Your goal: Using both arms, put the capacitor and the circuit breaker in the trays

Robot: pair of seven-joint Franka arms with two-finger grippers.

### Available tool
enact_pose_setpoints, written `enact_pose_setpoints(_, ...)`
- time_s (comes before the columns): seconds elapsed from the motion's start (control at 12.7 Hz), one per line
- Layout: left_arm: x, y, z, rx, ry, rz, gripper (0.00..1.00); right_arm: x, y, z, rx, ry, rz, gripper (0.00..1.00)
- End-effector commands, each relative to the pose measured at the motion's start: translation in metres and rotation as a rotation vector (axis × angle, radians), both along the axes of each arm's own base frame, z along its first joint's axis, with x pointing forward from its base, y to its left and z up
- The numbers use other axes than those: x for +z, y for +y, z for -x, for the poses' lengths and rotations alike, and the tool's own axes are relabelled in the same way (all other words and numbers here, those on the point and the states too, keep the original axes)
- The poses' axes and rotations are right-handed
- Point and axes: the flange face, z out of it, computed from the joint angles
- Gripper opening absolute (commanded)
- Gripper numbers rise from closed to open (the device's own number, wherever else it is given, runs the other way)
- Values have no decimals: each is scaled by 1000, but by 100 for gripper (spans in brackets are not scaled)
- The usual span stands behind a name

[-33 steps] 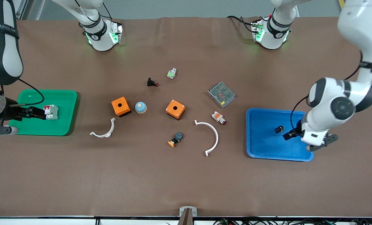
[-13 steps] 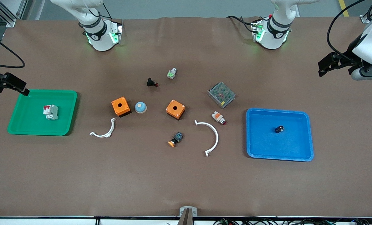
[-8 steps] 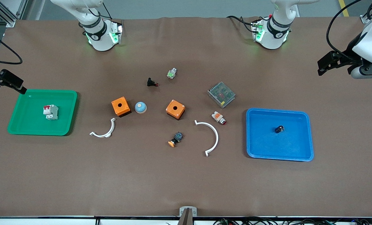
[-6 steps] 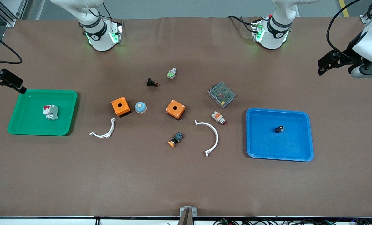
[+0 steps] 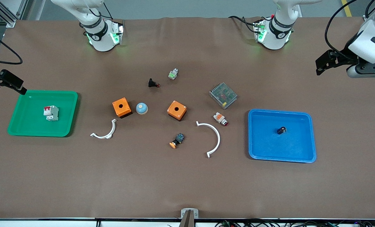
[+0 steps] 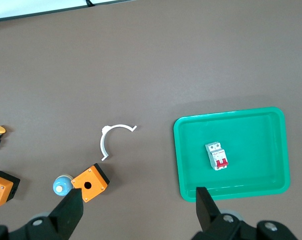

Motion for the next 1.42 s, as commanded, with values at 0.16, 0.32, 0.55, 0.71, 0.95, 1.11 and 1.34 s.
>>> enact_pose_setpoints(0.16,12,4,-5,8,-28,12,100,2,3,6,-13,-6,-13,100)
enact_pose_setpoints(0.32,10,2,-8,5,-23,13,100,2,2,6,-14,-6,-13,100)
enact_pose_setpoints(0.55,8,1,-7,2,-14,12,100,2,2,6,-14,-6,-13,100)
enact_pose_setpoints(0.71,9,3,-7,5,-17,13,100,3,3,7,-13,-6,-13,100)
enact_pose_setpoints(0.95,9,6,-8,8,-18,14,100,1,2,6,-14,-3,-13,100)
enact_pose_setpoints(1.11,9,6,-8,2,-16,14,100,0,2,6,-14,-3,-13,100)
enact_pose_setpoints(1.34,8,6,-8,1,-15,14,100,-1,2,6,-14,0,-13,100)
